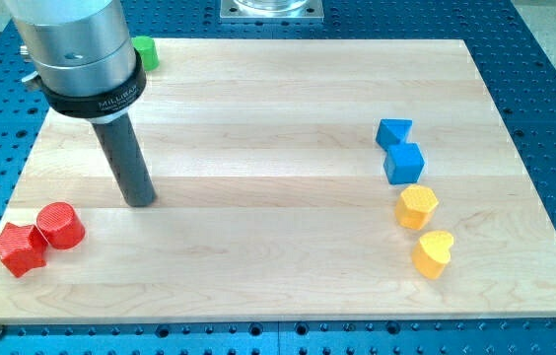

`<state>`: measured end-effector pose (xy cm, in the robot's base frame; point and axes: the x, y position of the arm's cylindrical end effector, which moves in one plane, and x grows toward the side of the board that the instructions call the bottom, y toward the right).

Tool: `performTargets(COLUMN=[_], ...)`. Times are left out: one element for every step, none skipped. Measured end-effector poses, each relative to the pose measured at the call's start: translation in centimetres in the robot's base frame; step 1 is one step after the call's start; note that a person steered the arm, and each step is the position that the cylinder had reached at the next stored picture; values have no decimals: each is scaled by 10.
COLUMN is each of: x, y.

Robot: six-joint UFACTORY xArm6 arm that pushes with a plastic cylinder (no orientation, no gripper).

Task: Move your arm upwards

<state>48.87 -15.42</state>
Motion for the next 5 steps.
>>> performTargets(x=[0,-3,-3,-3,-3], y=[0,-2,-2,1,1])
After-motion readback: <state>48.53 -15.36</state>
